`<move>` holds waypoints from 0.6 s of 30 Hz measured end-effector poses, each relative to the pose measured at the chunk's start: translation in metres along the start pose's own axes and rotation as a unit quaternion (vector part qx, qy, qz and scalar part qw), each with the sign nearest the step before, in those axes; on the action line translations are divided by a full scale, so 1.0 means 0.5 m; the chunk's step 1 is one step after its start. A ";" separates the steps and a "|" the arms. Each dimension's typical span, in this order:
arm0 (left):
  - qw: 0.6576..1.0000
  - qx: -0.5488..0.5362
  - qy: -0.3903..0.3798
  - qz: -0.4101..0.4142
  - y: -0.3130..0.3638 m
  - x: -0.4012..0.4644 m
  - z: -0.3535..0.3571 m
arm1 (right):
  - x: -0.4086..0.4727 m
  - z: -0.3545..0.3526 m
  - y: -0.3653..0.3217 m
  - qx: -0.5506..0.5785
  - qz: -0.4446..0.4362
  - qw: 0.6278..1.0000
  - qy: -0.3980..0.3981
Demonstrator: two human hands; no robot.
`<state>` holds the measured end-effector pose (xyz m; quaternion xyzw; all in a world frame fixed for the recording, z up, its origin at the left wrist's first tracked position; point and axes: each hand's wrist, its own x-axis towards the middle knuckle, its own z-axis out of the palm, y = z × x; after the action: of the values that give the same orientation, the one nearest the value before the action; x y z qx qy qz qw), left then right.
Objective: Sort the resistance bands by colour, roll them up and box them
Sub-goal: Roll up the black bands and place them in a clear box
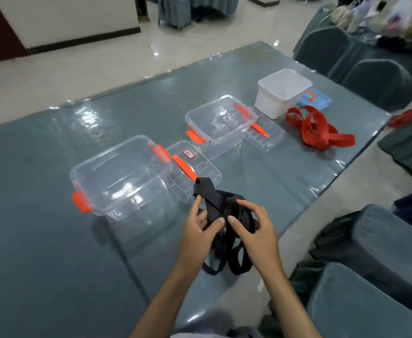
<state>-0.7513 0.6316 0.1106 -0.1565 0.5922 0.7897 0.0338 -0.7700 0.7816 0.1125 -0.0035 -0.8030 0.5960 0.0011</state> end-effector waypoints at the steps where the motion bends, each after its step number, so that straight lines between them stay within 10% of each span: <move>1: 1.000 -0.002 0.006 -0.002 0.002 0.015 0.003 | 0.020 -0.001 0.004 0.003 0.004 1.000 -0.012; 18: 0.994 0.014 0.110 -0.002 0.013 0.305 0.266 | 0.448 -0.196 0.091 -0.024 -0.038 0.984 -0.173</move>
<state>-0.9251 0.7351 0.1061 -0.2430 0.6028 0.7595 -0.0274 -0.9932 0.8900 0.0968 0.1300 -0.8049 0.5674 -0.1151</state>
